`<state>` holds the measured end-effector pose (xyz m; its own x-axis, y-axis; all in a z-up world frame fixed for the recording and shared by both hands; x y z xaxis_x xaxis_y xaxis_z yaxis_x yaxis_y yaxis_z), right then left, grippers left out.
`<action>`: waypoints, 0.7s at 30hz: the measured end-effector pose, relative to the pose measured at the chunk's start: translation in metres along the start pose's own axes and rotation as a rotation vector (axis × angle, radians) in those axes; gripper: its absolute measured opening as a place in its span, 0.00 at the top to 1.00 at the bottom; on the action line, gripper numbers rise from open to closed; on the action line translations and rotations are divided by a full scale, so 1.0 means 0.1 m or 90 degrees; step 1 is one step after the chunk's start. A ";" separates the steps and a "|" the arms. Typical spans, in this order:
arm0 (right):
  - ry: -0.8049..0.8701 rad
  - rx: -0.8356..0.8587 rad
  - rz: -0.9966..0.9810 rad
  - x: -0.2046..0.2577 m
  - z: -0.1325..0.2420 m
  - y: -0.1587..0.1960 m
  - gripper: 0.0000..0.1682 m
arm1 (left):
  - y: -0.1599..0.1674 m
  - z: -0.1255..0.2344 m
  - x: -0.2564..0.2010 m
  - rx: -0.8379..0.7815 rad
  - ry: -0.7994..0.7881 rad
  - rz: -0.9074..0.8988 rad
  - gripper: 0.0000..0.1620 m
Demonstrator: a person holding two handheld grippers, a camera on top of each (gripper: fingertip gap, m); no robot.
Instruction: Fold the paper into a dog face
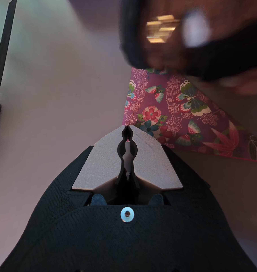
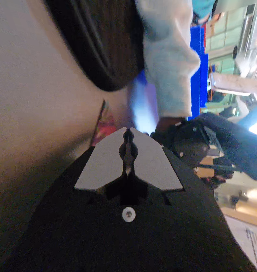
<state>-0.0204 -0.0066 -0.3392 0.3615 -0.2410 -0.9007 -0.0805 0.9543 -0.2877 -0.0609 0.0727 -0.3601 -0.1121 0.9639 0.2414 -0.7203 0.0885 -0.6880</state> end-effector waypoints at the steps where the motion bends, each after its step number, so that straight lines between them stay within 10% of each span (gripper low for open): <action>1: 0.008 0.035 -0.004 -0.04 -0.01 0.15 1.00 | 0.00 0.00 0.00 0.000 0.000 0.000 1.00; 13: -0.037 -0.003 0.059 0.18 -0.33 -0.30 1.00 | 0.01 0.00 0.00 -0.001 0.000 -0.001 1.00; 21: -0.033 -0.052 -0.187 -0.06 0.04 -0.43 0.90 | 0.00 0.00 -0.01 -0.001 -0.004 -0.005 1.00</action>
<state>-0.0152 -0.0457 -0.3199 0.4266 -0.4937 -0.7578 -0.0386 0.8272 -0.5606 -0.0609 0.0721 -0.3608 -0.1108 0.9617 0.2508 -0.7200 0.0963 -0.6872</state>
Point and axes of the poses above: each gripper's, where its closed fingertips meet, z back along the fingers, y out of its underside, x = y × z across the jaws, the point moved 4 cm from there along z, back along the fingers, and after that the axes turned 7 degrees about y, right-handed, at the moved point
